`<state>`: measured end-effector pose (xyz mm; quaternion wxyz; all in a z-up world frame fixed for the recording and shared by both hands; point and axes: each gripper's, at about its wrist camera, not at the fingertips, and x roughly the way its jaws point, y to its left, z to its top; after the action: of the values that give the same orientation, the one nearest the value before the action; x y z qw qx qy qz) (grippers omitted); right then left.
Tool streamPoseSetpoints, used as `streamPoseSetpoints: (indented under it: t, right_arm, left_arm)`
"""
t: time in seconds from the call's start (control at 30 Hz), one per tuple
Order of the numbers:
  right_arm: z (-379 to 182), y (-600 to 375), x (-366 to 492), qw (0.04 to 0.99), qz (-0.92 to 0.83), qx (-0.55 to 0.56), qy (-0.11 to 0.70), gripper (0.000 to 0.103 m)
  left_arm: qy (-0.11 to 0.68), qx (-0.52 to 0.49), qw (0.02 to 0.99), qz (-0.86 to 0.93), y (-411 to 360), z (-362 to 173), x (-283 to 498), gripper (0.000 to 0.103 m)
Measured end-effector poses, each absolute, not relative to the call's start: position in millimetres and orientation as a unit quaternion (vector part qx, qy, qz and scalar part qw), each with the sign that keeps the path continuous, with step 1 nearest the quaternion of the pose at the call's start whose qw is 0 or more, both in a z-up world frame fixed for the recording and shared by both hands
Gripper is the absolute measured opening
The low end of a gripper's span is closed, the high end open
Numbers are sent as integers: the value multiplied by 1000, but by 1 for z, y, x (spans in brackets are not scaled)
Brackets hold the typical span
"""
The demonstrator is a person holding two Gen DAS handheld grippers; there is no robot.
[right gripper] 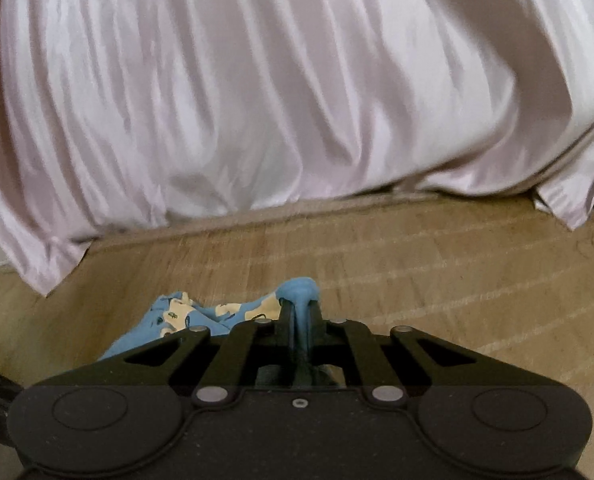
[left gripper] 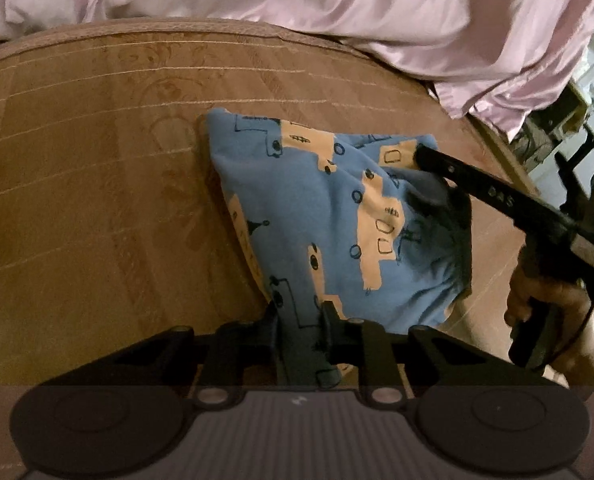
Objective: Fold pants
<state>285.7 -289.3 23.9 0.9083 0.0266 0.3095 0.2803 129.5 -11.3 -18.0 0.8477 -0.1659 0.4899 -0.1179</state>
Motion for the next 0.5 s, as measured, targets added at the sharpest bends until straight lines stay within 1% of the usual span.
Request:
streamPoseSetpoints:
  t: [0.07,0.3,0.43,0.5]
  right_arm:
    - [33,-286,306,910,283,24,303,5]
    - [69,-240,392,906,325,-43,266,5]
    - [63,-199,442,893,345,-96,273,5]
    - [49,-182,460,886,348,-112,286,4]
  left_arm:
    - [483,-171,850,-124,-12,-15,140,21]
    - [436,-180,874,-116,0,14,189,21]
    - [409,-177,890,-93,15,27,221,21]
    - [404,-176,894,-81,22,27,240,21]
